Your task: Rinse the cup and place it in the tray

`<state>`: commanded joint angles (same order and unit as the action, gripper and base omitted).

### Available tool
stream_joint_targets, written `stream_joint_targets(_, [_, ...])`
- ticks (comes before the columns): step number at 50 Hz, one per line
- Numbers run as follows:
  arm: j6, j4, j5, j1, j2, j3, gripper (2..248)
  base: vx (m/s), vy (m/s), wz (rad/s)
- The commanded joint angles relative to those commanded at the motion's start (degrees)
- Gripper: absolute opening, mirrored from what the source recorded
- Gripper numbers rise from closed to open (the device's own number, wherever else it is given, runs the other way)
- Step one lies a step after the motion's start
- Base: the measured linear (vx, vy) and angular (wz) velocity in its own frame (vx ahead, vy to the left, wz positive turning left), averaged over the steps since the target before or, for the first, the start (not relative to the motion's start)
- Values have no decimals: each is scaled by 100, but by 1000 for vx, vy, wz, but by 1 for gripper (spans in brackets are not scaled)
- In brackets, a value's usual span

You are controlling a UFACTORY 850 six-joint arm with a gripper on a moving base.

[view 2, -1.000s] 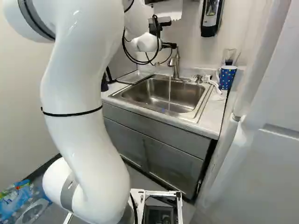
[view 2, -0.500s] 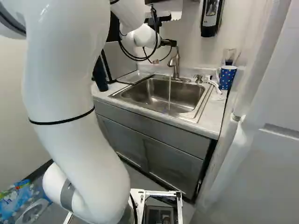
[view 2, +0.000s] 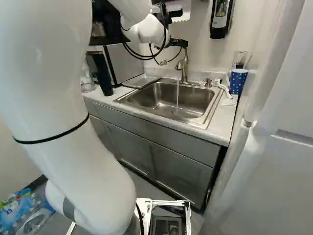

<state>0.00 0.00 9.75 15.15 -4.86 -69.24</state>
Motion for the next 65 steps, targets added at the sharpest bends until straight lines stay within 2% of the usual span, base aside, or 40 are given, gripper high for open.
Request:
stream_joint_targets(48, [0, 0, -1795, 543, 922, 817, 247, 0, 0, 0])
stream_joint_targets(65, [0, 0, -2456, 632, 1222, 1102, 247, 0, 0, 0])
